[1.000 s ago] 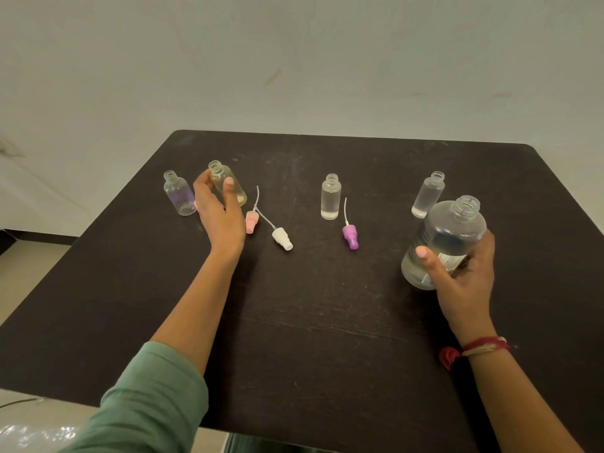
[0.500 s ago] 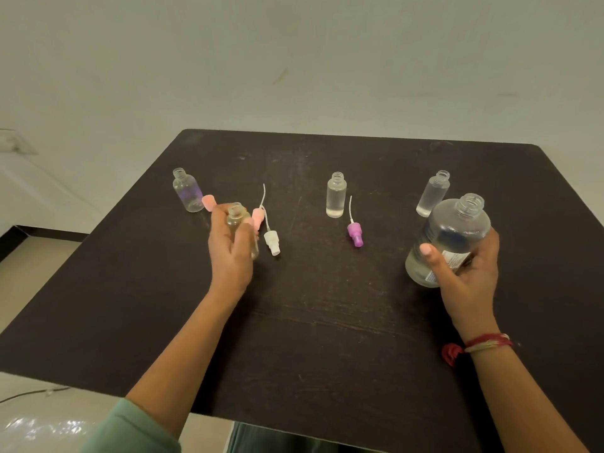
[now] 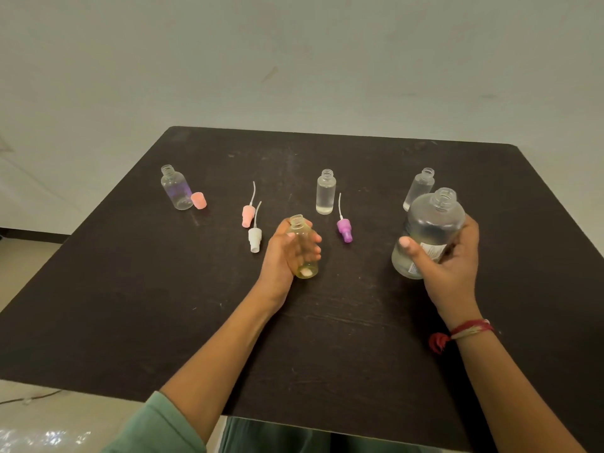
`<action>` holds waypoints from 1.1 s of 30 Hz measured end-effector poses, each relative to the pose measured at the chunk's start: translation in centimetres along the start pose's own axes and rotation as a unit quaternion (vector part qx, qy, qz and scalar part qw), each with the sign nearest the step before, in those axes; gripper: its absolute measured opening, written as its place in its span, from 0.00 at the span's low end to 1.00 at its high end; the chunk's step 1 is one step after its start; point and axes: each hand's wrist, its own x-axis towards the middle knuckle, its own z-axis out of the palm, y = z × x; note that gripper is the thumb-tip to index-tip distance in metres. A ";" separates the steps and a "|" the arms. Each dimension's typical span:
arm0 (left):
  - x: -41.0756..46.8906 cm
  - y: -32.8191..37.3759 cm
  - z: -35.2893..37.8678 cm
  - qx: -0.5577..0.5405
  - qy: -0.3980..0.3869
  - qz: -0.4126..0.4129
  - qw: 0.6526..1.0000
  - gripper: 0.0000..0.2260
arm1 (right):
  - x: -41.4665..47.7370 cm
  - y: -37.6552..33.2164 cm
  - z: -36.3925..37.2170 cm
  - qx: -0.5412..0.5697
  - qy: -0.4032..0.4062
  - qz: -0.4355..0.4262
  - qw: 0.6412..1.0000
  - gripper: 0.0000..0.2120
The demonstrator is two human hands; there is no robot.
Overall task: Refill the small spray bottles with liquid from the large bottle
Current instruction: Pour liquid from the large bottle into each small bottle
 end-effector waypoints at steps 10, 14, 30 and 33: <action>0.0 0.0 0.4 -0.003 -0.109 -0.059 0.992 0.19 | 1.5 -3.1 1.7 -0.142 -0.116 -0.126 0.975 0.33; -0.4 0.0 0.3 0.024 -0.137 -0.065 0.988 0.18 | 2.1 -3.5 1.8 -0.224 -0.127 -0.165 0.952 0.32; -0.2 -0.3 0.3 0.056 -0.181 -0.042 0.981 0.20 | 1.2 -2.7 2.7 -0.372 -0.156 -0.211 0.890 0.33; -0.3 -0.2 0.4 0.056 -0.184 -0.043 0.980 0.19 | 1.2 -2.9 2.7 -0.381 -0.155 -0.221 0.884 0.32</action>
